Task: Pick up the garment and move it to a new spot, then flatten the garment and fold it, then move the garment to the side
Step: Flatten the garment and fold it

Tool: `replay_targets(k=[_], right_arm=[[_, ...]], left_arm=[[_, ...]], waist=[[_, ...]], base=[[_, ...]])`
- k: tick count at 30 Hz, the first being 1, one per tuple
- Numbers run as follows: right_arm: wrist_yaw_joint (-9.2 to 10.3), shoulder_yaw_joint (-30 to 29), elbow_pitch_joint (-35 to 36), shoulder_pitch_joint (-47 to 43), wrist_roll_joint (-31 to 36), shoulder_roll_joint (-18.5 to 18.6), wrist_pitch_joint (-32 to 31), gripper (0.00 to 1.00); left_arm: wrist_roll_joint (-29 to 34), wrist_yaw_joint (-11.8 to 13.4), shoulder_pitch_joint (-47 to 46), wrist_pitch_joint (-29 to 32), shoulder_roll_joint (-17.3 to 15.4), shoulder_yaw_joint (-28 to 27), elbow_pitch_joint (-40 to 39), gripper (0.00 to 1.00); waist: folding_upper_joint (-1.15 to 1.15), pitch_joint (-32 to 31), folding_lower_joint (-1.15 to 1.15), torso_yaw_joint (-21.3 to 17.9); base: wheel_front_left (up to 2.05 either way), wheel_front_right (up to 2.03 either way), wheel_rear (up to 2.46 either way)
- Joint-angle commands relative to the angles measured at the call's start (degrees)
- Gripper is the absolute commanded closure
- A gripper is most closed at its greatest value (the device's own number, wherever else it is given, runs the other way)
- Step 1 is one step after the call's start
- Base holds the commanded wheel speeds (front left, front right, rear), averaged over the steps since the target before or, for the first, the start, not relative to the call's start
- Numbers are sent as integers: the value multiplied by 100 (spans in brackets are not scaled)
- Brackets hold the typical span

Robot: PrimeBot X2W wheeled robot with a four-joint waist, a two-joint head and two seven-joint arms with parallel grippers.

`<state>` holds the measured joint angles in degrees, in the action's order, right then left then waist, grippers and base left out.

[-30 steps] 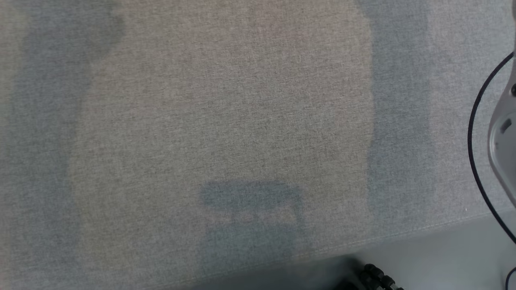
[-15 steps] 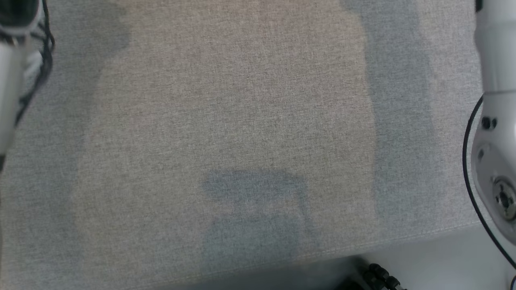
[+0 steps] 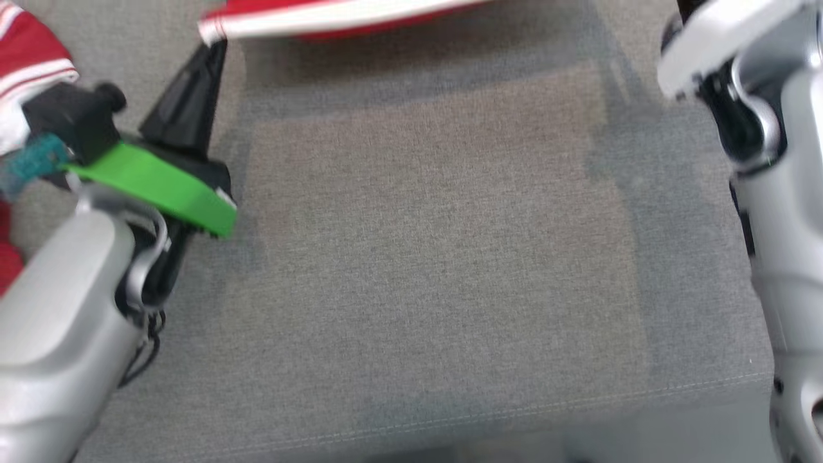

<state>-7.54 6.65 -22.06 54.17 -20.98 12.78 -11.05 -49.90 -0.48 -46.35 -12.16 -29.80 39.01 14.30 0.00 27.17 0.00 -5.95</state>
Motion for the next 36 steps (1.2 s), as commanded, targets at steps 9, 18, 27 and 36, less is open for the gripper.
replay_targets(k=[9, 18, 27, 36], right_arm=[[11, -976, 1913, -2511, 229, -383, -1284, 100], [11, -1298, 2688, -3925, 337, -518, -2099, 100], [12, -1585, 3166, -4799, 409, -402, -2604, 100], [12, -1838, 3882, -5643, 279, -363, -3230, 100]], left_arm=[[8, 554, 1241, -11, -131, 262, -390, 100], [84, 804, 2138, 95, -218, 677, -573, 100], [254, 1020, 2626, 297, -259, 1092, -773, 100], [318, 1282, 3081, 561, -501, 1376, -1141, 100]], waist=[[0, -1025, 0, 91], [0, -1724, 0, 118], [0, -2117, 0, 236], [0, -2251, 0, 322]], base=[[0, 0, 0], [0, 0, 0], [0, 0, 0], [0, 0, 0]])
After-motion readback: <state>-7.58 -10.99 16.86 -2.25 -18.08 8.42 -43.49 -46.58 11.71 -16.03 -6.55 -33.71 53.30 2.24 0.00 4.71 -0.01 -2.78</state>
